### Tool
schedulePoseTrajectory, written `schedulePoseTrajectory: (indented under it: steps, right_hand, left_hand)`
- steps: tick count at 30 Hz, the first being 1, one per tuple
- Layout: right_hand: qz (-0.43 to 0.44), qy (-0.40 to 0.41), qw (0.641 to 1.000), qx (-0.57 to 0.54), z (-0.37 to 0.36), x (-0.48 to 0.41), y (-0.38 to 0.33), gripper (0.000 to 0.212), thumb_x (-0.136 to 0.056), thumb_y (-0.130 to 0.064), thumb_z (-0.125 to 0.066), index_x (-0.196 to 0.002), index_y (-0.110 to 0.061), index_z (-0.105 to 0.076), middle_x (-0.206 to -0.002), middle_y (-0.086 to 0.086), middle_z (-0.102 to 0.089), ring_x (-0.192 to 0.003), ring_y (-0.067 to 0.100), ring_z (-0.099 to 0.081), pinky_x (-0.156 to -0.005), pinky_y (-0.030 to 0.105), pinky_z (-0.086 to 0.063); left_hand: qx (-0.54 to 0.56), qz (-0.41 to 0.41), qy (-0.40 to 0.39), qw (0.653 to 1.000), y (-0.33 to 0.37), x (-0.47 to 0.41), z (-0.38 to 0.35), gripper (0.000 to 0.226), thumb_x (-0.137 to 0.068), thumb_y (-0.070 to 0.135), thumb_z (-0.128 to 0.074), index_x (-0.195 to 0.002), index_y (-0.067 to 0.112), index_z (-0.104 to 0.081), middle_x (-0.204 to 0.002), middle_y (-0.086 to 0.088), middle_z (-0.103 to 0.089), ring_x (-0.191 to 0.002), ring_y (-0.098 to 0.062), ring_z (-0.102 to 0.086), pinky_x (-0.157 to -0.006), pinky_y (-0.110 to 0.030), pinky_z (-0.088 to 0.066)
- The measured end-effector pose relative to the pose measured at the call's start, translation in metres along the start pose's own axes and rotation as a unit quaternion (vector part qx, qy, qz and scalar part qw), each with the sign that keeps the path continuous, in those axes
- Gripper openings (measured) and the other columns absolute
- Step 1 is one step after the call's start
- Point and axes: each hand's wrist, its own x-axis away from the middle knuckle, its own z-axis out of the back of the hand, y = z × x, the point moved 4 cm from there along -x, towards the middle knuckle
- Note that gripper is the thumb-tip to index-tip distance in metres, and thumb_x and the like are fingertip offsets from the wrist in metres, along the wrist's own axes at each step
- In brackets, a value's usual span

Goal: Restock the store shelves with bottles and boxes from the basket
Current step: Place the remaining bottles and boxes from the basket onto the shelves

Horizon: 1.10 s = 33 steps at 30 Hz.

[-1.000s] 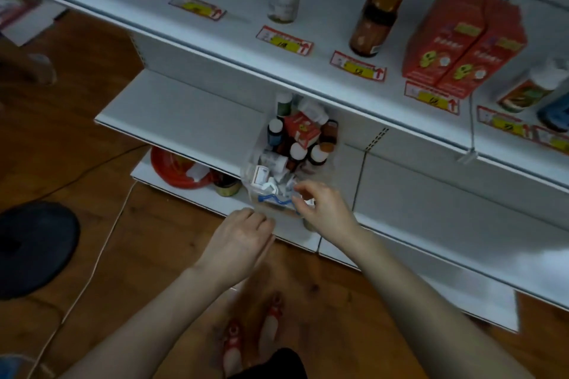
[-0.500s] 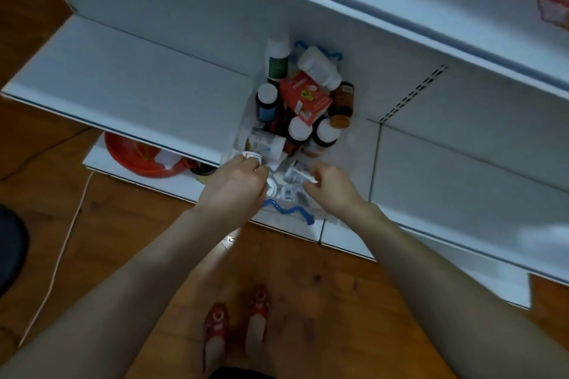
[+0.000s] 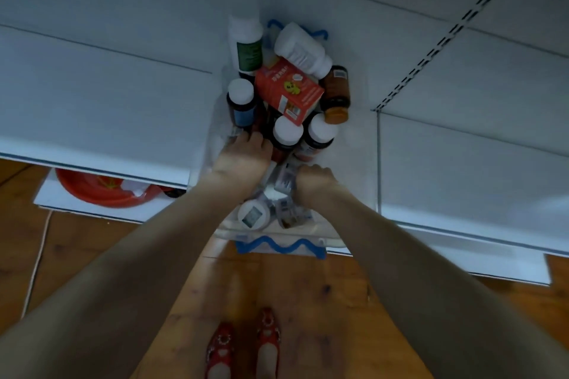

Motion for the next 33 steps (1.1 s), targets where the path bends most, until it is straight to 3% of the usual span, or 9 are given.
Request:
schedulePoseTrajectory:
  steps: [3, 8, 12, 14, 16, 19, 26, 31, 33]
  right_hand:
    - [-0.019, 0.013, 1.000, 0.010, -0.003, -0.007, 0.005, 0.034, -0.093, -0.019, -0.049, -0.123, -0.004, -0.045, -0.129, 0.016, -0.047, -0.120, 0.032, -0.040, -0.101, 0.035, -0.031]
    - [-0.029, 0.005, 0.999, -0.044, -0.009, -0.015, 0.004, 0.037, -0.093, -0.017, -0.046, -0.127, -0.002, -0.041, -0.130, 0.018, -0.045, -0.118, 0.033, -0.043, -0.097, 0.035, -0.034]
    - [-0.015, -0.053, 0.995, -0.082, -0.005, -0.016, 0.000, 0.038, -0.090, -0.018, -0.053, -0.124, -0.006, -0.043, -0.127, 0.015, -0.050, -0.113, 0.033, -0.050, -0.090, 0.035, -0.041]
    - [-0.012, -0.043, 0.995, -0.089, -0.001, -0.015, -0.002, 0.041, -0.090, -0.018, -0.053, -0.128, -0.007, -0.042, -0.129, 0.015, -0.049, -0.115, 0.033, -0.049, -0.090, 0.035, -0.042]
    - [-0.012, -0.026, 0.995, -0.097, 0.002, -0.012, -0.003, 0.038, -0.093, -0.018, -0.048, -0.130, -0.006, -0.043, -0.130, 0.015, -0.049, -0.115, 0.032, -0.050, -0.086, 0.033, -0.042]
    - [-0.003, 0.027, 0.996, -0.087, 0.018, 0.001, -0.005, 0.043, -0.092, -0.020, -0.052, -0.131, -0.006, -0.041, -0.132, 0.016, -0.047, -0.117, 0.033, -0.049, -0.084, 0.036, -0.042]
    - [0.029, 0.081, 0.993, -0.083, 0.059, 0.051, -0.006, 0.064, -0.080, -0.043, -0.066, -0.129, -0.010, -0.040, -0.127, 0.017, -0.040, -0.110, 0.035, -0.048, -0.089, 0.038, -0.047]
    - [0.037, 0.141, 0.987, -0.067, 0.081, 0.106, -0.011, 0.057, -0.076, -0.045, -0.064, -0.125, -0.019, -0.050, -0.120, 0.016, -0.048, -0.110, 0.034, -0.043, -0.088, 0.036, -0.039]
    - [0.042, 0.150, 0.982, -0.109, 0.088, 0.137, -0.014, 0.057, -0.077, -0.045, -0.065, -0.125, -0.016, -0.052, -0.119, 0.016, -0.049, -0.111, 0.032, -0.042, -0.090, 0.034, -0.036]
  left_hand:
    - [-0.028, 0.001, 0.058, 0.998, 0.001, -0.005, -0.003, 0.017, -0.063, -0.005, -0.046, -0.053, 0.004, -0.057, -0.053, -0.012, -0.050, -0.046, -0.025, -0.053, -0.040, -0.024, -0.038]
    - [-0.006, 0.002, 0.074, 0.997, 0.003, -0.005, -0.005, 0.022, -0.069, -0.006, -0.046, -0.052, 0.007, -0.052, -0.052, -0.010, -0.049, -0.045, -0.023, -0.053, -0.040, -0.022, -0.035]
    - [0.009, 0.014, 0.063, 0.998, 0.004, -0.004, -0.009, 0.025, -0.073, -0.005, -0.040, -0.056, 0.006, -0.056, -0.050, -0.011, -0.052, -0.044, -0.024, -0.055, -0.036, -0.024, -0.040]
    - [0.019, -0.005, 0.097, 0.995, 0.005, -0.003, 0.004, 0.023, -0.077, -0.005, -0.045, -0.061, 0.003, -0.058, -0.054, -0.012, -0.054, -0.045, -0.025, -0.056, -0.037, -0.025, -0.042]
    - [0.058, -0.003, 0.105, 0.993, 0.004, -0.002, 0.023, 0.013, -0.062, -0.003, -0.071, -0.067, 0.001, -0.060, -0.057, -0.014, -0.056, -0.047, -0.026, -0.057, -0.039, -0.024, -0.041]
    - [0.139, 0.037, 0.108, 0.984, -0.002, 0.006, 0.049, 0.048, -0.036, -0.008, -0.084, -0.078, -0.005, -0.060, -0.065, -0.018, -0.059, -0.051, -0.032, -0.058, -0.041, -0.024, -0.042]
    - [0.257, 0.080, 0.105, 0.957, -0.011, 0.045, 0.094, 0.064, -0.056, -0.007, -0.081, -0.112, -0.013, -0.051, -0.092, -0.033, -0.059, -0.077, -0.048, -0.059, -0.065, -0.045, -0.052]
    - [0.311, 0.118, 0.108, 0.937, -0.014, 0.089, 0.140, 0.052, -0.073, -0.001, -0.069, -0.119, -0.013, -0.048, -0.106, -0.031, -0.056, -0.095, -0.047, -0.054, -0.079, -0.047, -0.047]
    - [0.337, 0.140, 0.116, 0.924, -0.017, 0.107, 0.157, 0.051, -0.079, 0.004, -0.065, -0.124, -0.009, -0.047, -0.114, -0.027, -0.055, -0.104, -0.041, -0.051, -0.086, -0.039, -0.041]
